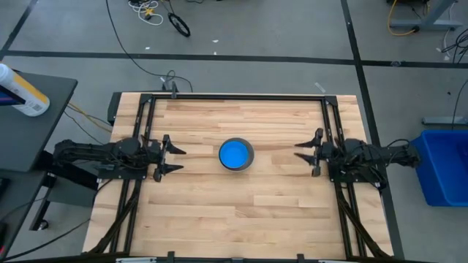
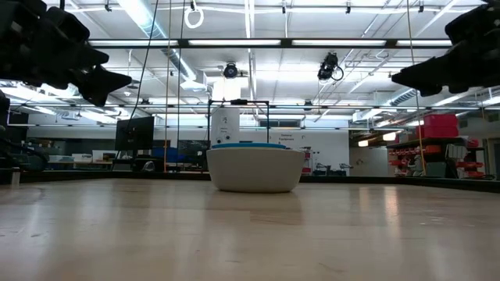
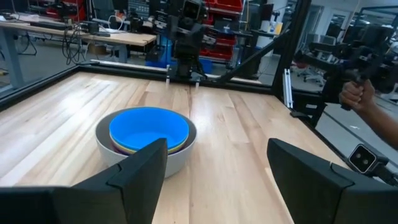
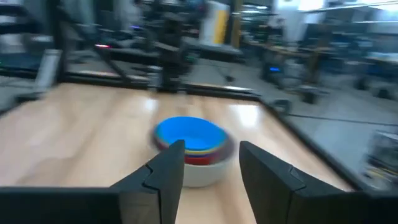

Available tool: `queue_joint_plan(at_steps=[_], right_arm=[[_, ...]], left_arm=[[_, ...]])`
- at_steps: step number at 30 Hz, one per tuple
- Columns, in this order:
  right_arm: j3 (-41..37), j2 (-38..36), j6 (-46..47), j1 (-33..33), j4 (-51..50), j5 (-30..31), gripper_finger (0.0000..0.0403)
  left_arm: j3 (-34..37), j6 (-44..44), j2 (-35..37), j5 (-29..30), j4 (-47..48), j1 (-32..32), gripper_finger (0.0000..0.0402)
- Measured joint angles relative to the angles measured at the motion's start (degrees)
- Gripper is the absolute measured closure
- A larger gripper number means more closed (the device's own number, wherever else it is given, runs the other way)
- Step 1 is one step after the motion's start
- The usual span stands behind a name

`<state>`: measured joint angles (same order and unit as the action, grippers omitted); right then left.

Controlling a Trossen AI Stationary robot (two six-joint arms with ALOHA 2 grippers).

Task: Nest bowls inside each other
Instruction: Return to Home Position

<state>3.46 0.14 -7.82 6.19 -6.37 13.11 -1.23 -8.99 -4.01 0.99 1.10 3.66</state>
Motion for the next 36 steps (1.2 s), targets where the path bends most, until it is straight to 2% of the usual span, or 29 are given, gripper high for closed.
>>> queue_joint_plan(at_steps=[6,8,11,13,20,28,36], right_arm=[[-0.01,0.0,-0.42,-5.65,0.18,-0.41,0.0247],[-0.7,0.0,0.12,-7.0,2.2,-4.11,0.0248],[-2.91,0.07,-0.02,-8.11,6.92,-13.58,0.0249],[-2.89,1.13,0.32,-7.92,7.14,-15.16,0.0247],[-2.89,4.27,0.89,-7.25,6.89,-12.93,0.024],[-2.89,11.87,2.52,-7.3,6.87,-12.7,0.0246],[-2.89,6.24,0.15,-7.29,7.46,-10.23,0.0242]], left_arm=[[0.0,-0.86,0.0,0.02,-0.02,0.0,0.0118],[0.0,-0.86,0.0,0.11,-0.05,0.0,0.0118],[0.0,-0.84,0.0,0.2,-0.07,0.0,0.0118],[0.0,-0.86,0.02,0.22,-0.09,0.0,0.0118],[0.0,-0.96,0.0,0.26,-0.09,0.0,0.0118],[0.0,-0.6,0.0,0.45,-0.09,0.0,0.0116],[0.0,-0.51,0.0,0.57,-0.09,0.0,0.0116]])
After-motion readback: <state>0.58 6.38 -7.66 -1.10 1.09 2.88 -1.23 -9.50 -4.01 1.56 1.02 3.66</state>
